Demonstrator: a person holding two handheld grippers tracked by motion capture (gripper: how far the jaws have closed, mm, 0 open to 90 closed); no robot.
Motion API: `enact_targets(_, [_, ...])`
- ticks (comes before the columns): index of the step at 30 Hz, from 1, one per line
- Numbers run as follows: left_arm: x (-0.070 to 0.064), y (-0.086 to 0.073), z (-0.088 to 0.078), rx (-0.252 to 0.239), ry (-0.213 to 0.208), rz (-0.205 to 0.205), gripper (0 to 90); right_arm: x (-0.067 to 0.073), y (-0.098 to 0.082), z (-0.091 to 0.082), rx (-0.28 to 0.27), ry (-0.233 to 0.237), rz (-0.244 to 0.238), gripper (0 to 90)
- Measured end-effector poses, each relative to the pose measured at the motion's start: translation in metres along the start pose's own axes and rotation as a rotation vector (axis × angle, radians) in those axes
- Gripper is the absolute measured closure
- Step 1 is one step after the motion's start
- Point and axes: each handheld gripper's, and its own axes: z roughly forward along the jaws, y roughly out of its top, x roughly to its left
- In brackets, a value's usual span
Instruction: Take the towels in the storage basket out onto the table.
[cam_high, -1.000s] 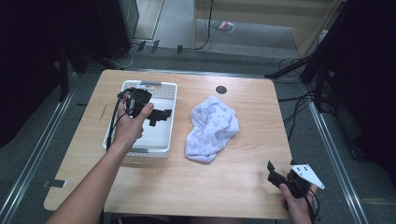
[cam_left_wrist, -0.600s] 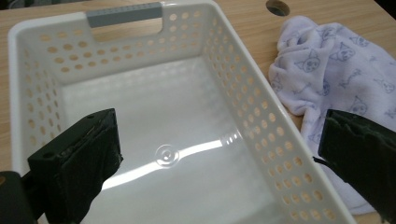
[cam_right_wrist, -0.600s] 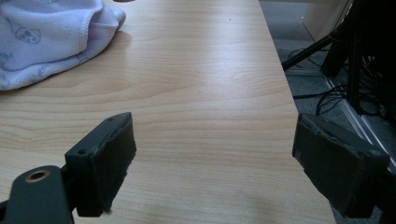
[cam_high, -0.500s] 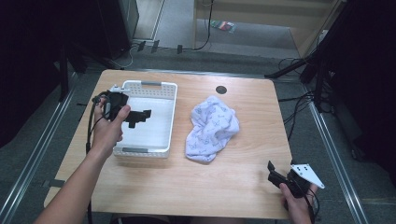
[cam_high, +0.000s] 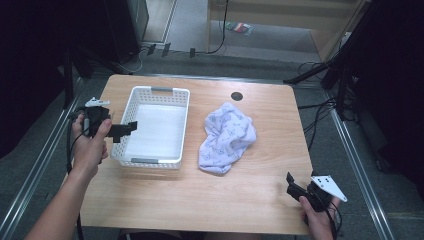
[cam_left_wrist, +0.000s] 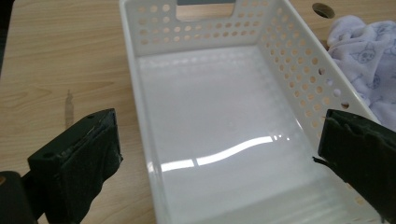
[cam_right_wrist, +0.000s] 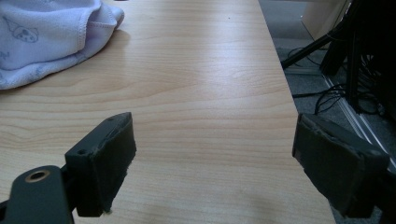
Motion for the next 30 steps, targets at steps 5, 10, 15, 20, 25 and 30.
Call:
enact_targets(5, [0.02, -0.013, -0.012, -0.03, 0.02, -0.039, 0.0, 0.0, 0.0, 0.0, 0.0, -0.001, -0.001, 13.7])
enact_targets(10, [0.034, -0.024, -0.021, -0.046, 0.026, -0.067, 0.0, 0.0, 0.0, 0.0, 0.003, 0.0, -0.001, 13.7])
enact_targets(15, [0.05, -0.039, -0.032, -0.062, 0.023, -0.099, 0.0, 0.0, 0.0, 0.0, 0.003, -0.002, -0.001, 13.7])
enact_targets(20, [0.062, -0.053, -0.038, -0.077, 0.036, -0.114, 0.0, 0.0, 0.0, 0.0, 0.004, -0.002, 0.0, 13.7])
enact_targets(25, [0.073, -0.071, -0.039, -0.076, 0.047, -0.143, 0.0, 0.0, 0.0, 0.0, 0.005, -0.002, -0.003, 13.7])
enact_targets(30, [0.077, -0.089, -0.037, -0.077, 0.059, -0.141, 0.0, 0.0, 0.0, 0.0, 0.007, -0.004, -0.002, 13.7])
